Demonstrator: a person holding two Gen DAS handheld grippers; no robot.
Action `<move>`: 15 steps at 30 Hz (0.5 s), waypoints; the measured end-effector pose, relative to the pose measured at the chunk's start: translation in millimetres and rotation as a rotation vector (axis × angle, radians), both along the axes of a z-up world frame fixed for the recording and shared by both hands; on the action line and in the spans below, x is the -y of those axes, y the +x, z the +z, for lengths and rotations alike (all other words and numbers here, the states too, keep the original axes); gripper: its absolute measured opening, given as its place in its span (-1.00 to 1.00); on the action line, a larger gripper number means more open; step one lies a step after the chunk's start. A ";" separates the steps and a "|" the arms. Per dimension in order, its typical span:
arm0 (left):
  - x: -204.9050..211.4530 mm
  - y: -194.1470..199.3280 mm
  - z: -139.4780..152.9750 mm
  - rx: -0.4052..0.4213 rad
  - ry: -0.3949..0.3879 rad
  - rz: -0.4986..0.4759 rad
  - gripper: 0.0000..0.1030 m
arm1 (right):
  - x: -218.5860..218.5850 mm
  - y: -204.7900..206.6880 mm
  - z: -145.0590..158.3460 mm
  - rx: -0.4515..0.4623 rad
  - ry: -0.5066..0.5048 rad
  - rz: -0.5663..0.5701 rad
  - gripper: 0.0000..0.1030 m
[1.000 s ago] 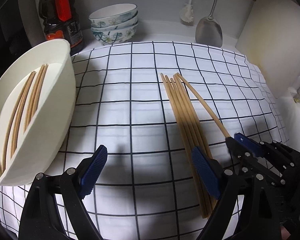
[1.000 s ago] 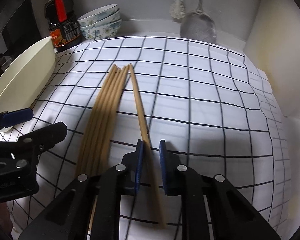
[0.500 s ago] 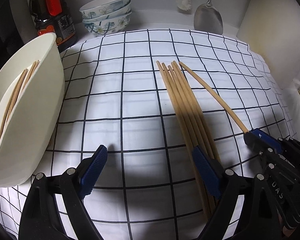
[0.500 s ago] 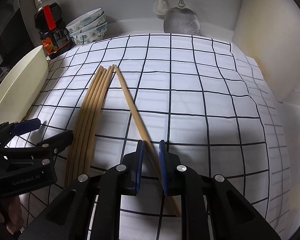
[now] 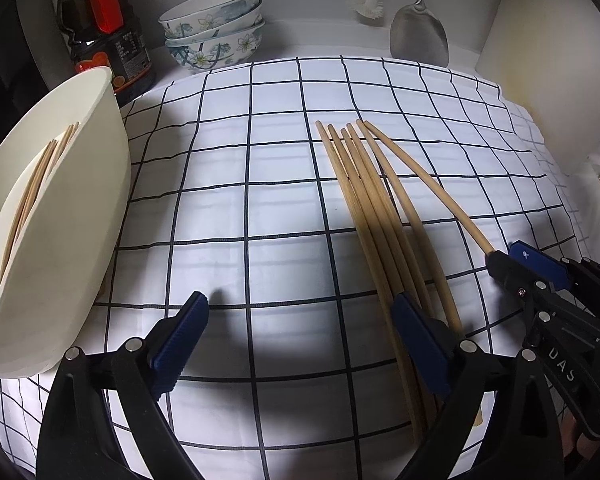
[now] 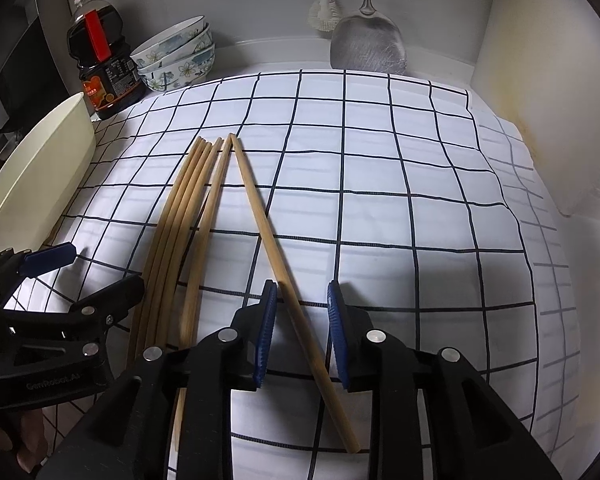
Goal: Organize utensils
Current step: 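Close the right gripper on a chopstick while the left gripper grasps another chopstick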
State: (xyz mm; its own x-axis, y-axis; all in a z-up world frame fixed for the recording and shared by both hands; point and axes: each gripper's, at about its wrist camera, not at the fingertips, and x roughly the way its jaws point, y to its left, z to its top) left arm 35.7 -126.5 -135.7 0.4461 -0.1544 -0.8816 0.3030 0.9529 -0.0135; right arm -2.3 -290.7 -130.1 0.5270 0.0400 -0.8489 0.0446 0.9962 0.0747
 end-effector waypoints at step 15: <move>4.2 7.4 -5.6 -0.004 0.031 0.020 0.81 | 0.7 6.2 -0.9 0.009 -0.009 0.021 -0.41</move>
State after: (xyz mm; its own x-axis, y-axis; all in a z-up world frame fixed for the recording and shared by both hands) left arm 43.1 -130.8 -141.3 0.4451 -0.1183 -0.8876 0.2837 0.9588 0.0144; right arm 3.9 -291.4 -131.0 0.5340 0.0439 -0.8444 0.0232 0.9975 0.0665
